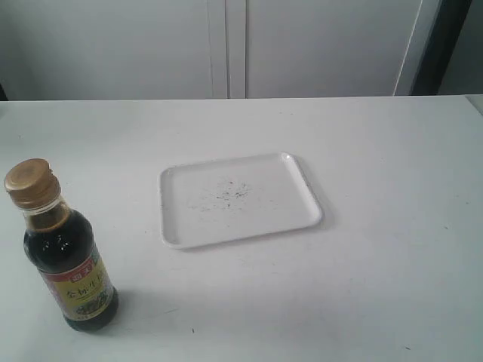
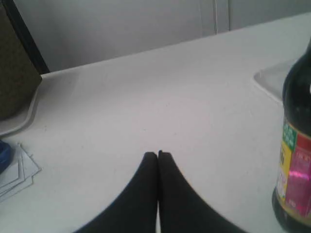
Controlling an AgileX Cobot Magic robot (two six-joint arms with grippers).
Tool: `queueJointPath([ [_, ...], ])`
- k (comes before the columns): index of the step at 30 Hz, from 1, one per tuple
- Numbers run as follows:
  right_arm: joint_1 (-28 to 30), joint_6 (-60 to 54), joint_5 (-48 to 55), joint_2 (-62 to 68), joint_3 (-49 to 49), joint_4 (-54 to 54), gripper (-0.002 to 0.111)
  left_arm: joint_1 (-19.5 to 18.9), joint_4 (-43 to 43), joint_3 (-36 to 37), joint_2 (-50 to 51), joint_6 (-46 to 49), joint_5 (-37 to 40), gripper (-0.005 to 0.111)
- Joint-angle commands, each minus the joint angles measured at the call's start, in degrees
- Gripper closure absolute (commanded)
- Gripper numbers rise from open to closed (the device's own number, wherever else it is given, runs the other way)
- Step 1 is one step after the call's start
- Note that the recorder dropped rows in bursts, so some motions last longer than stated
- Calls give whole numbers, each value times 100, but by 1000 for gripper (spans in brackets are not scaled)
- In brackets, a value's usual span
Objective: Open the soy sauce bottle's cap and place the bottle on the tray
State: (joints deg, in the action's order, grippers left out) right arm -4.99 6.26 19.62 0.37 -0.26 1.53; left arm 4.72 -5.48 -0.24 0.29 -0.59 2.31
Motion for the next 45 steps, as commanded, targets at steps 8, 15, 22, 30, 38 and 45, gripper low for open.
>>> queueJointPath([
  [8, 43, 2, -35, -37, 26, 12, 108, 0, 92, 24, -29, -1146, -1108, 107],
  [15, 43, 2, -35, -37, 26, 12, 108, 0, 1, 24, -29, -1551, -2457, 107],
  [22, 43, 2, -35, -37, 26, 12, 108, 0, -284, -6, -29, -1847, -2574, 107],
  [30, 43, 2, -35, -37, 26, 12, 108, 0, -1424, -564, 961, -2783, -2958, 107],
  [38, 43, 2, -35, -37, 26, 12, 108, 0, -3238, -1199, 2567, -4327, -4231, 105],
  [45, 43, 2, -35, -37, 26, 12, 108, 0, -4278, -1726, 3890, -5101, -5370, 28],
])
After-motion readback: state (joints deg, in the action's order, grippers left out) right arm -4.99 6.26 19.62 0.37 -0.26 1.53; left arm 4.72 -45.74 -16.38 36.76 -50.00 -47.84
